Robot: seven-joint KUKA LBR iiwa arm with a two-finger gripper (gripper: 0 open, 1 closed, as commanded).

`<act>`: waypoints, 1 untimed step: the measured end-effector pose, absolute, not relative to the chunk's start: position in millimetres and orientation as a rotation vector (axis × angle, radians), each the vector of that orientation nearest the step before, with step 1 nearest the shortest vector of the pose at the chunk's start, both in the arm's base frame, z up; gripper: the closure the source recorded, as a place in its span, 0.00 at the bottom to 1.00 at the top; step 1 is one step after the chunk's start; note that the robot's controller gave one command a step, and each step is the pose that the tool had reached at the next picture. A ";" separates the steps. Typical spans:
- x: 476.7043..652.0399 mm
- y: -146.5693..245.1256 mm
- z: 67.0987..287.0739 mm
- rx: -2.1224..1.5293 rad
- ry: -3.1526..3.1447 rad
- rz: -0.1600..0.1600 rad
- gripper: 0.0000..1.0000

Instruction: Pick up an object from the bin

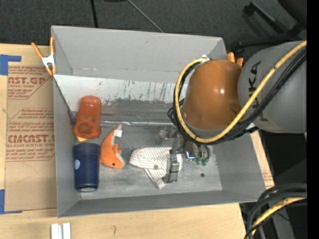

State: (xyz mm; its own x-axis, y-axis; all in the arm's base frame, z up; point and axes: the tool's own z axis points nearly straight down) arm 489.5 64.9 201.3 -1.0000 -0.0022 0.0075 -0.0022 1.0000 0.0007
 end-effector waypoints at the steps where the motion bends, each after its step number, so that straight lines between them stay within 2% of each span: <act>1: 491.1 64.6 205.7 0.002 -3.142 -0.002 0.00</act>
Offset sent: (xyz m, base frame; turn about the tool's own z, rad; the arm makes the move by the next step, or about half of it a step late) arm 0.0190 -0.0021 -0.1212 0.0346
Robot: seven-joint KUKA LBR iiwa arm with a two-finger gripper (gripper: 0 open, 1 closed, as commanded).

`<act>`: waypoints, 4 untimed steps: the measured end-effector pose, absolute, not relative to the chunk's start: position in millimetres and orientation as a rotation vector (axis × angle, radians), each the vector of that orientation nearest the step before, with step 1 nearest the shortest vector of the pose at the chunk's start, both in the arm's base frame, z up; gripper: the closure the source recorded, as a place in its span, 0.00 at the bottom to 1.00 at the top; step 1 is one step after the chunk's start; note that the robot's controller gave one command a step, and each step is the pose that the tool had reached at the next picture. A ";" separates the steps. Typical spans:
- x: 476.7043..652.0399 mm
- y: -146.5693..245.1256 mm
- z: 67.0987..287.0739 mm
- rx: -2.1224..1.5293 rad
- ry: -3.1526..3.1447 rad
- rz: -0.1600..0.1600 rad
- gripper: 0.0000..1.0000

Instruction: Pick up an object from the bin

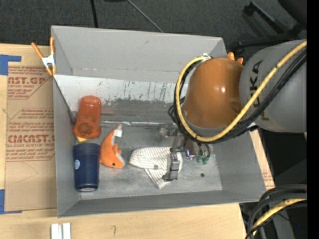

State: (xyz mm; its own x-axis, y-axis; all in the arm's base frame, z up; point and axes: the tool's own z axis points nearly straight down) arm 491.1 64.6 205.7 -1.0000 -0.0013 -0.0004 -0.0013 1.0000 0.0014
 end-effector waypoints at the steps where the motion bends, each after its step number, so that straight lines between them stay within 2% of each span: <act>1: 500.3 64.4 155.3 0.019 3.133 0.004 0.00; 2: 505.6 51.5 91.0 0.099 3.141 0.003 1.00; 3: 505.5 51.4 91.0 0.099 3.141 0.003 1.00; 4: 494.2 35.1 295.2 0.028 3.141 -0.001 1.00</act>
Offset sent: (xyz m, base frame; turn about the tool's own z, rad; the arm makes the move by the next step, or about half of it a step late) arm 0.0148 -0.0145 -0.1140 0.0658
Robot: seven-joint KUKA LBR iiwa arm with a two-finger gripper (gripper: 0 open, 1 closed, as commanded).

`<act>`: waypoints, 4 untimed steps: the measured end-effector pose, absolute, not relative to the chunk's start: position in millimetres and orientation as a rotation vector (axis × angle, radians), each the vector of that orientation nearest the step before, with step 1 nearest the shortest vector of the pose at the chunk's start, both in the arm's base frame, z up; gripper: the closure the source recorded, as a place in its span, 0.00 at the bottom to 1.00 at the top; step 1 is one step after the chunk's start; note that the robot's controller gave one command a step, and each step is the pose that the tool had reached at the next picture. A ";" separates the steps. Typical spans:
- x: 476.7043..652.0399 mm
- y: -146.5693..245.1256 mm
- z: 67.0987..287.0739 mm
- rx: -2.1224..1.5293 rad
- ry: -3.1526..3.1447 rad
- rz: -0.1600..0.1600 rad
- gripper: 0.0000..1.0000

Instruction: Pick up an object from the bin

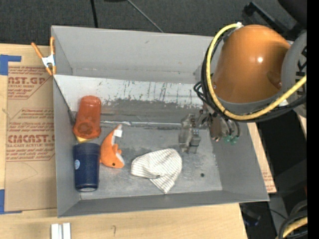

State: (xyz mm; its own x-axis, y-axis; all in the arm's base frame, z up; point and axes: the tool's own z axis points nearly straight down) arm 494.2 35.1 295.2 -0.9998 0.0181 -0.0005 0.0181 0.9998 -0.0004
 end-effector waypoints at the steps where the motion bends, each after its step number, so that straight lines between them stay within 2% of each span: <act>1: 494.4 35.0 298.5 0.027 3.138 0.000 0.00; 2: 494.4 35.1 298.5 0.027 3.138 0.001 0.00; 3: 488.3 45.6 242.9 -0.028 3.133 0.000 0.00; 4: 483.5 50.9 201.8 -0.296 3.127 0.000 0.00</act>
Offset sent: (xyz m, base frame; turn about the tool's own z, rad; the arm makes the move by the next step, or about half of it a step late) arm 0.0000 0.0000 0.0000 0.0000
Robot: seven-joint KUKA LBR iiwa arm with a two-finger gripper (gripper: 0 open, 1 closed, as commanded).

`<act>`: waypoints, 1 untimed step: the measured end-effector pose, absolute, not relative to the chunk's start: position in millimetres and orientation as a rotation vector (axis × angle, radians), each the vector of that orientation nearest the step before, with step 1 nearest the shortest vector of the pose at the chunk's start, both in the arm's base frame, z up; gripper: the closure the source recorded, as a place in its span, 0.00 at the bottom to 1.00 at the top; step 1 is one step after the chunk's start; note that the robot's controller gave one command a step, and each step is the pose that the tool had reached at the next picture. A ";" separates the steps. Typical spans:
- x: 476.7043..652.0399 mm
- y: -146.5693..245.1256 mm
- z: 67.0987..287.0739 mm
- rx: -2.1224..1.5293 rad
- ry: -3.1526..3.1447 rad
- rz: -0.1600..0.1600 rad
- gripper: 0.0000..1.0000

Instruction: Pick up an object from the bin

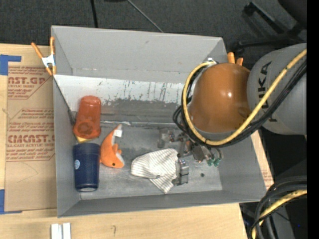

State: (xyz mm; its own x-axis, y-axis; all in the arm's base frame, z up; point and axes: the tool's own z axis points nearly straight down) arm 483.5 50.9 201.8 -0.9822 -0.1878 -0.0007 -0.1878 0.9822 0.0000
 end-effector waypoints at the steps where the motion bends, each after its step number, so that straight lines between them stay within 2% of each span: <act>1: 487.1 58.0 163.2 -0.203 3.133 0.002 0.00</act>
Offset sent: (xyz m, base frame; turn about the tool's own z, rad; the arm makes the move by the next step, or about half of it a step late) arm 0.0402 0.0065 -0.0770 0.1340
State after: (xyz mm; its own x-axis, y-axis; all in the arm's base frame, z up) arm 487.1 58.0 163.2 -0.9917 -0.1289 -0.0024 -0.1289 0.9917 0.0009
